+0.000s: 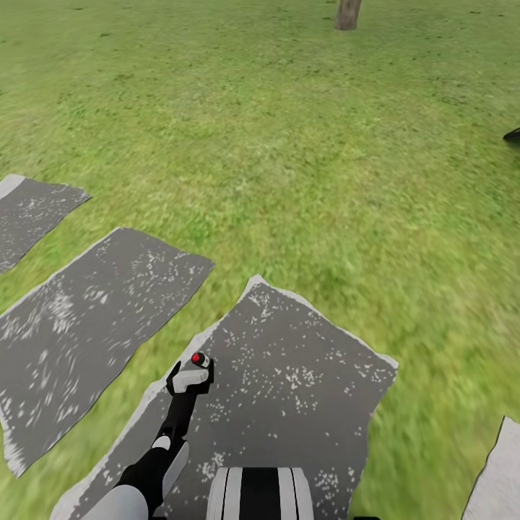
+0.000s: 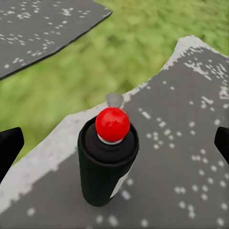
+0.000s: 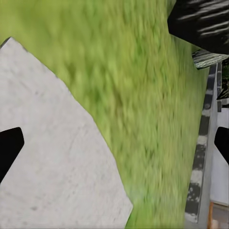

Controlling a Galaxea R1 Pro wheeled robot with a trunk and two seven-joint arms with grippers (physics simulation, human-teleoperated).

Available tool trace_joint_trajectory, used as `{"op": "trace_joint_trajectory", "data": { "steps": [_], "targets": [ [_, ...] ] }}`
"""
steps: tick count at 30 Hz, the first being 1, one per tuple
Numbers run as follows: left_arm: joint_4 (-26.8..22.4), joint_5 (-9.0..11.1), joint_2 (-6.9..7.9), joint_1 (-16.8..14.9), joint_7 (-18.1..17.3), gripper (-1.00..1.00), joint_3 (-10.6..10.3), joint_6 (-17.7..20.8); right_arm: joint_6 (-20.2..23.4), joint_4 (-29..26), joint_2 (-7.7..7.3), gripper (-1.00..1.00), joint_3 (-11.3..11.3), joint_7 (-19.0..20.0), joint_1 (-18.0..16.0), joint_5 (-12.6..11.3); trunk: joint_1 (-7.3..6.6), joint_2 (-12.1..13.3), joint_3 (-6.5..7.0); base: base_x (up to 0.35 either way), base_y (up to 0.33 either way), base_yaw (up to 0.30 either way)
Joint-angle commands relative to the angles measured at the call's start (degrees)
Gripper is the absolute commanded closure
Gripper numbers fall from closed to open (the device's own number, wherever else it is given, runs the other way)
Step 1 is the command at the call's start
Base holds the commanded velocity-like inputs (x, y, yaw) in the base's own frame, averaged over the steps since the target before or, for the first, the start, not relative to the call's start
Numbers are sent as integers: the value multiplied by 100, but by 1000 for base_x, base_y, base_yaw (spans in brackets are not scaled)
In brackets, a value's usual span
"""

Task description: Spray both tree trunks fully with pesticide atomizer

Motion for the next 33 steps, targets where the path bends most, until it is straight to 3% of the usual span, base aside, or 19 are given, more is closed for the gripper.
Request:
{"op": "trace_joint_trajectory", "data": {
  "steps": [1, 13, 33],
  "targets": [
    [0, 0, -1, 0, 0, -100, -2, 0, 0, -2, 0, -100, 0, 0, 0, 0, 0, 0, 0, 34, 0, 0],
    [0, 6, -5, 0, 0, -100, 7, -6, 0, -5, -3, -100, 0, 0, 0, 0, 0, 0, 0, 54, 0, 0],
    [0, 9, -5, 0, 0, -100, -7, -9, 0, -6, -3, -100, 0, 0, 0, 0, 21, -11, -177, 0, 0, 0]
  ]
}}
